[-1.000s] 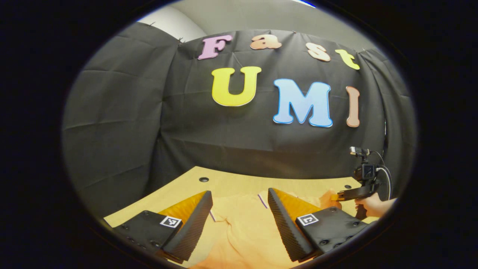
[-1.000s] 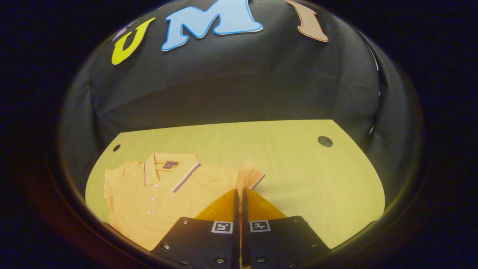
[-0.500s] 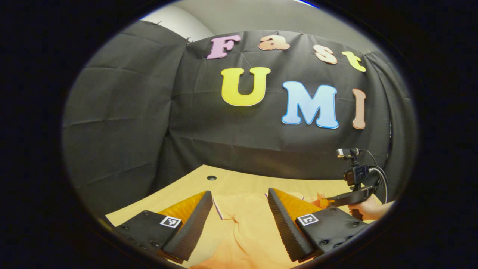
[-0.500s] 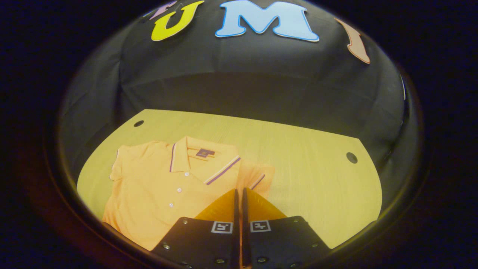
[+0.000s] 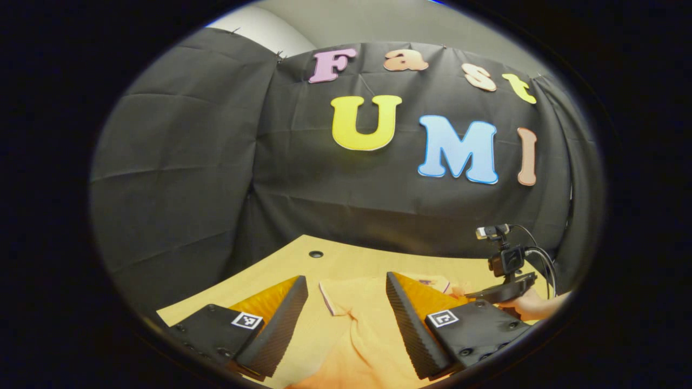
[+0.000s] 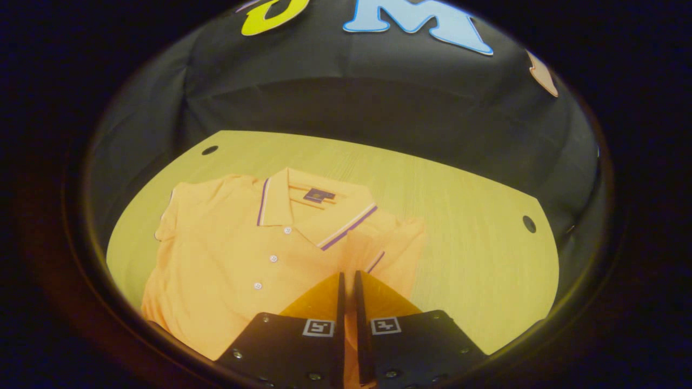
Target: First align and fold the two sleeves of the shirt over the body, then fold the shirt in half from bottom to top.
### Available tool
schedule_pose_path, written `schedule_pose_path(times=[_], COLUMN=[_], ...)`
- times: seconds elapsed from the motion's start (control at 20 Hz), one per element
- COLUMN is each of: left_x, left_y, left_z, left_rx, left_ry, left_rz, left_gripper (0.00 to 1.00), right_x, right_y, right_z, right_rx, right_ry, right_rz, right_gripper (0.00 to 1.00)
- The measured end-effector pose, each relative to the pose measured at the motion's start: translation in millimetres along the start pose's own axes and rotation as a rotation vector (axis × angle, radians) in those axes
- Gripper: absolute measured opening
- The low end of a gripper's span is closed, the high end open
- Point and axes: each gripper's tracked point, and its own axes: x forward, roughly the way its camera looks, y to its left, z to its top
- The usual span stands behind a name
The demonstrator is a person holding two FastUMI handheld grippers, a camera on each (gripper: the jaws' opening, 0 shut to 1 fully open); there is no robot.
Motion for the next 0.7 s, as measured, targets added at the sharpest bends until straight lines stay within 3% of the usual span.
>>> schedule_pose_path(times=[0.1,0.3,0.35,0.4,0.55,0.6,0.7], left_x=[2,7,11,14,22,25,33], left_y=[2,-2,-5,-8,-15,-18,-19], left_z=[-2,-3,-4,-6,-14,-16,-26], left_rx=[-0.002,0.0,0.0,-0.004,-0.026,-0.029,-0.028], left_ry=[0.003,0.007,0.007,0.01,0.028,0.033,0.046], left_rz=[-0.001,-0.018,-0.025,-0.035,-0.056,-0.062,-0.068], left_gripper=[0.95,0.95,0.96,0.96,0.94,0.94,0.95], right_x=[-1,-9,-14,-17,-34,-39,-53], right_y=[1,7,7,9,9,8,7], right_z=[-1,2,3,4,15,17,24], right_rx=[-0.012,-0.027,-0.027,-0.023,-0.011,-0.012,-0.013], right_ry=[0.002,-0.002,-0.003,-0.009,-0.044,-0.058,-0.085], right_rz=[-0.006,0.013,0.015,0.02,0.024,0.017,0.014], right_gripper=[0.11,0.23,0.33,0.35,0.68,0.66,0.91])
